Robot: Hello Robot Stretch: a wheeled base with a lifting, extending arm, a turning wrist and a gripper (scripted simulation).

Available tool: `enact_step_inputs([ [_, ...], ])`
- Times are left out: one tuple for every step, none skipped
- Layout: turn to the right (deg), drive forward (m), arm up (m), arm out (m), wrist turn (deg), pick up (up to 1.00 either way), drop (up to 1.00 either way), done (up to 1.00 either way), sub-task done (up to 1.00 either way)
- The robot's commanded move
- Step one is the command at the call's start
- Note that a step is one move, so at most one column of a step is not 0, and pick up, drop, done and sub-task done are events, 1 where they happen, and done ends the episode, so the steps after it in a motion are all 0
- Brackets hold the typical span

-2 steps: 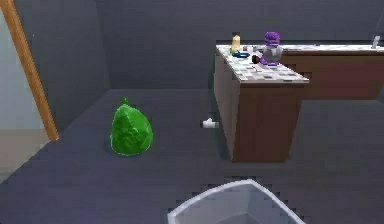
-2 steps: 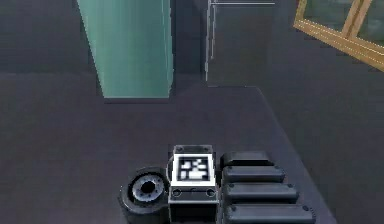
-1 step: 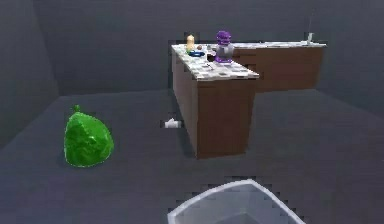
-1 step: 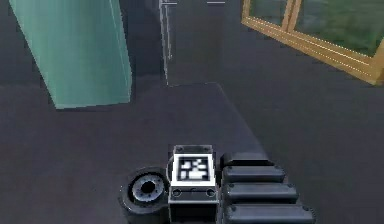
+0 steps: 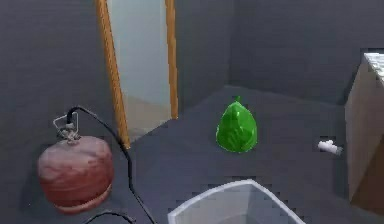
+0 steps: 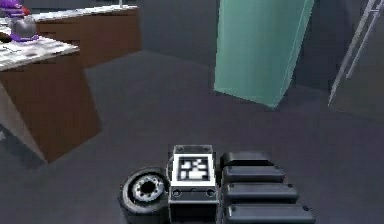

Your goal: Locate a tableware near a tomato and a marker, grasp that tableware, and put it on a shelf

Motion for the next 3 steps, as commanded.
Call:
enact_step_inputs([
  [-45.0,0.0,0.0,0.0,0.0,0.0,0.0,0.0,0.0],
  [-45.0,0.0,0.0,0.0,0.0,0.0,0.0,0.0,0.0],
  [-24.0,0.0,0.0,0.0,0.0,0.0,0.0,0.0,0.0],
])
